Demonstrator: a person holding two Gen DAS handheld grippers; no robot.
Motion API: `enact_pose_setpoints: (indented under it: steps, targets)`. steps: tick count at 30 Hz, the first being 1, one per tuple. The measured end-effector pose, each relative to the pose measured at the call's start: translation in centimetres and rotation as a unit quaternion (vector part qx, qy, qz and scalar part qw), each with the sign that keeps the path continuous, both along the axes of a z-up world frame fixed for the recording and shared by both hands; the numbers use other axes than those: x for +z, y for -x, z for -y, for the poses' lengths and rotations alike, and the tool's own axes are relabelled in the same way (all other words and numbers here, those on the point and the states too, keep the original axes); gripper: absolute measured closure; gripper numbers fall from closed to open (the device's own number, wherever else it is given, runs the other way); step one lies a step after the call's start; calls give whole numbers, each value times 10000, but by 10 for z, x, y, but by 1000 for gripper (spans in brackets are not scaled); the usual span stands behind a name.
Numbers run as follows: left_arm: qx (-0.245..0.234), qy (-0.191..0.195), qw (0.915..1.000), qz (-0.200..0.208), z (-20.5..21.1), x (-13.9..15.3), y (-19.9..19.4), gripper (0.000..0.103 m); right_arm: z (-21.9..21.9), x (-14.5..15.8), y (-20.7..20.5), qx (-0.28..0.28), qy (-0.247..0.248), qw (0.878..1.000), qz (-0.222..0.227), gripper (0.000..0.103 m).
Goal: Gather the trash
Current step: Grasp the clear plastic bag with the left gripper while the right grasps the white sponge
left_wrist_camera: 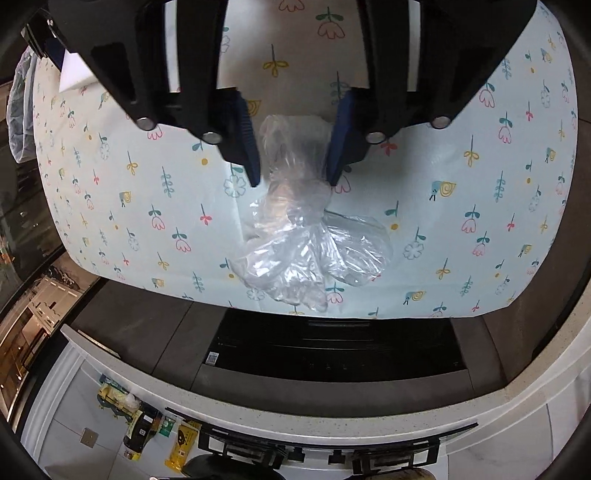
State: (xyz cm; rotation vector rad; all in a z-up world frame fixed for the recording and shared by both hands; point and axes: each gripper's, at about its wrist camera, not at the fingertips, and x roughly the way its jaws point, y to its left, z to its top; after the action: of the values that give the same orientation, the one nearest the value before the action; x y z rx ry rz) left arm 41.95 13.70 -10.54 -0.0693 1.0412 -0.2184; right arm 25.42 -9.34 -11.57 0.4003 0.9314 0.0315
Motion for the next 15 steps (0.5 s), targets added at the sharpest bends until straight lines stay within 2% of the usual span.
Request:
enact_pose_setpoints:
  steps: [2,6,15]
  targets:
    - [-52,-10,10000,12,3,0,6,79,0,1,0,-12,-13,10000,-15,60]
    - [-126,8,9999,50,6,7,26,81,5,4,6,-23,-134,9999,-38,72]
    - [-212,235,9993,186,12,44,88,81,15,18,41,5,-354,9993,109,86]
